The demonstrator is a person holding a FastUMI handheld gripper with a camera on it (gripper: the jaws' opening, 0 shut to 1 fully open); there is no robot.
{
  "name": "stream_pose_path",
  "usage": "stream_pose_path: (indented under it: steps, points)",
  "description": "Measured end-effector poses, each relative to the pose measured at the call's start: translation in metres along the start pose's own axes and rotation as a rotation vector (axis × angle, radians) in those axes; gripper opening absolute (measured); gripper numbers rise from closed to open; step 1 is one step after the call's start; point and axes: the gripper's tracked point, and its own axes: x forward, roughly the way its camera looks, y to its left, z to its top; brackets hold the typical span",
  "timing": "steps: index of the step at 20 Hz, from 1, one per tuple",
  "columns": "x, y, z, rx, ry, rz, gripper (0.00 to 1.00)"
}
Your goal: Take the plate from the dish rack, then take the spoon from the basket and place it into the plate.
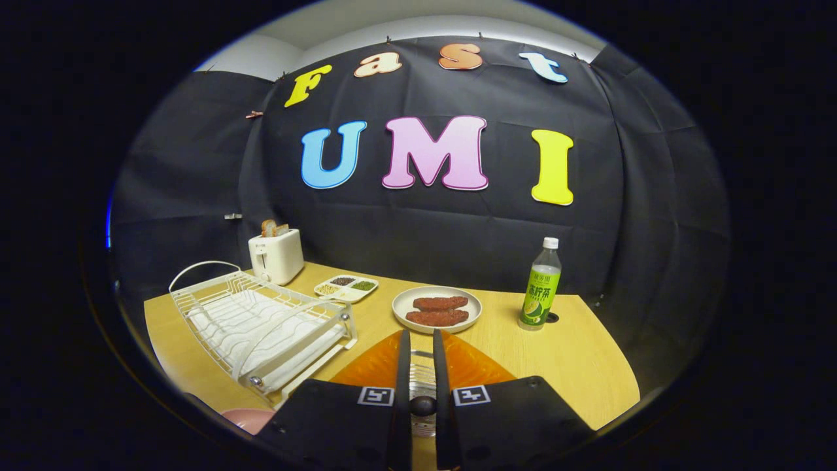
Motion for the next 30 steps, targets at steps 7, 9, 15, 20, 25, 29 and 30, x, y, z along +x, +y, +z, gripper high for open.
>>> stream_pose_path:
  steps: [7, 9, 15, 20, 25, 29, 30]
  points:
    - [-0.027, 0.008, 0.066, -0.019, -0.025, 0.015, 0.18]
    - [-0.041, 0.023, 0.083, -0.027, -0.038, 0.02, 0.18]
    - [-0.074, 0.082, 0.069, 0.017, 0.003, 0.011, 0.18]
    - [-0.075, 0.127, 0.016, 0.053, 0.051, 0.034, 0.18]
    - [-0.074, 0.137, -0.016, 0.072, 0.1, 0.029, 0.18]
    - [-0.085, 0.134, -0.027, 0.083, 0.131, 0.033, 0.18]
    - [-0.087, 0.132, -0.029, 0.083, 0.138, 0.034, 0.18]
